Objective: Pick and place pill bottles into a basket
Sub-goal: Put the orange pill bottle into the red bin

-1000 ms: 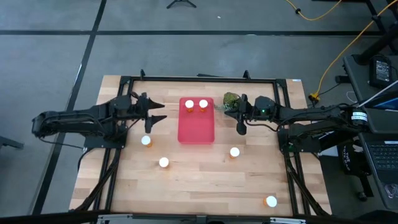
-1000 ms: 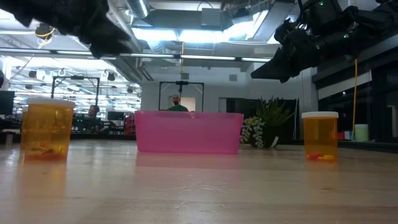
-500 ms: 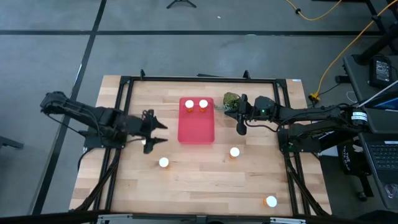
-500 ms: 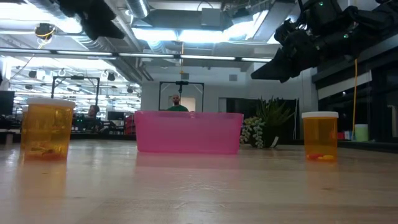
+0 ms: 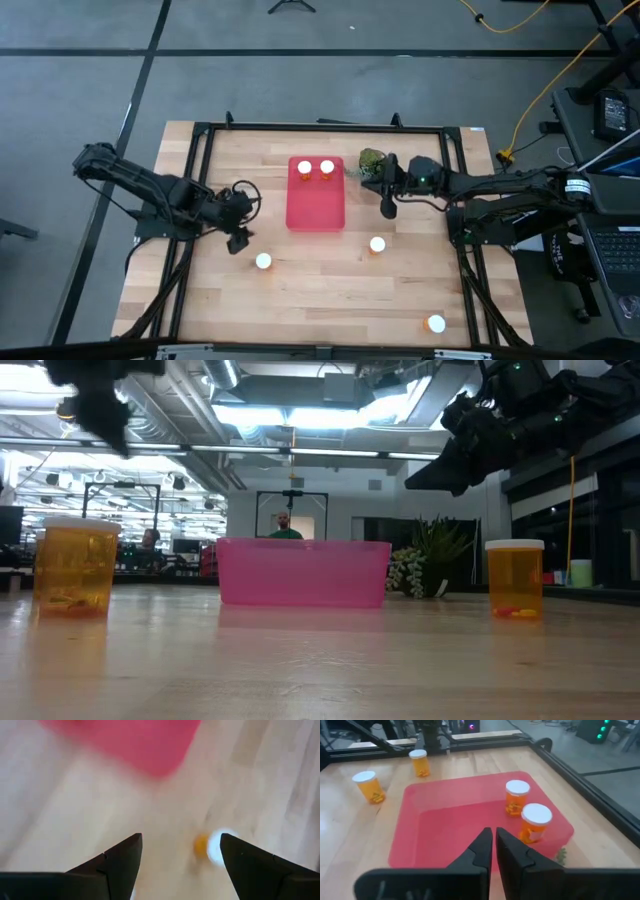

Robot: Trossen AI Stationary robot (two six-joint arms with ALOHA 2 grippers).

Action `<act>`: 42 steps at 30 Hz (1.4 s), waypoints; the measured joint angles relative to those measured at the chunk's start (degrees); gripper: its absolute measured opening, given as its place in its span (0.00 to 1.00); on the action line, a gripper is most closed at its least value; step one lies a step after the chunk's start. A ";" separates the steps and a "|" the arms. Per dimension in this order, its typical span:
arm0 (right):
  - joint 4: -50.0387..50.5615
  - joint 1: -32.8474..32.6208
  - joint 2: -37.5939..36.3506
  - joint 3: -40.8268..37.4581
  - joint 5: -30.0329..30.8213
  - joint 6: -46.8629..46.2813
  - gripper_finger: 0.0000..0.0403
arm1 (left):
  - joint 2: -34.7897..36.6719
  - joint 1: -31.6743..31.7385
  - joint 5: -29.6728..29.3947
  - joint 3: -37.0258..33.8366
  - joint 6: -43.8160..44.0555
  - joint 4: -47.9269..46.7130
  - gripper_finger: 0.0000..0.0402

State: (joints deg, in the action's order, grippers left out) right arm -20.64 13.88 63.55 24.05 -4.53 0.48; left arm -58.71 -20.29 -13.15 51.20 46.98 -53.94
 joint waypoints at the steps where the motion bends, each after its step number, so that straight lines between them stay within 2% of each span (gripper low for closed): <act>1: 0.00 -0.31 0.00 0.00 0.00 0.01 0.07 | -0.34 0.00 2.02 -0.03 2.07 -1.82 0.65; 7: -0.98 -1.93 0.00 -0.02 0.00 0.87 0.07 | -2.09 -0.45 10.33 -0.09 9.35 -7.22 0.65; 12: -1.03 -3.43 0.00 -0.02 -0.02 1.13 0.07 | -2.44 -4.81 12.64 -0.09 18.23 -9.61 0.65; 14: -1.03 -3.90 0.00 -0.02 0.02 1.26 0.07 | -2.46 -7.70 10.66 -0.09 21.86 -9.61 0.65; 18: -1.00 -4.54 0.00 -0.02 0.00 1.21 0.07 | -3.05 -14.79 2.80 -0.09 30.78 -9.42 0.65; 22: -0.59 -5.63 0.00 -0.04 0.00 1.19 0.07 | -5.03 -21.66 -1.00 -0.11 41.56 -9.26 0.65; 28: -0.73 -6.94 -0.02 -0.09 0.02 1.12 0.07 | -12.30 -30.12 -9.87 -0.13 51.38 -9.26 0.65; 33: -1.09 -7.02 -0.02 -0.09 0.02 1.07 0.07 | -19.84 -32.75 -16.56 -0.13 58.52 -9.26 0.65; 42: -1.89 -7.02 -0.02 -0.09 0.02 0.83 0.07 | -31.43 -34.07 -11.64 -0.14 61.89 -9.21 0.65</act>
State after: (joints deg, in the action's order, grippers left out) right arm -22.53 6.85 63.53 23.97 -4.51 1.32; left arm -90.14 -54.37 -24.79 51.06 108.87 -63.16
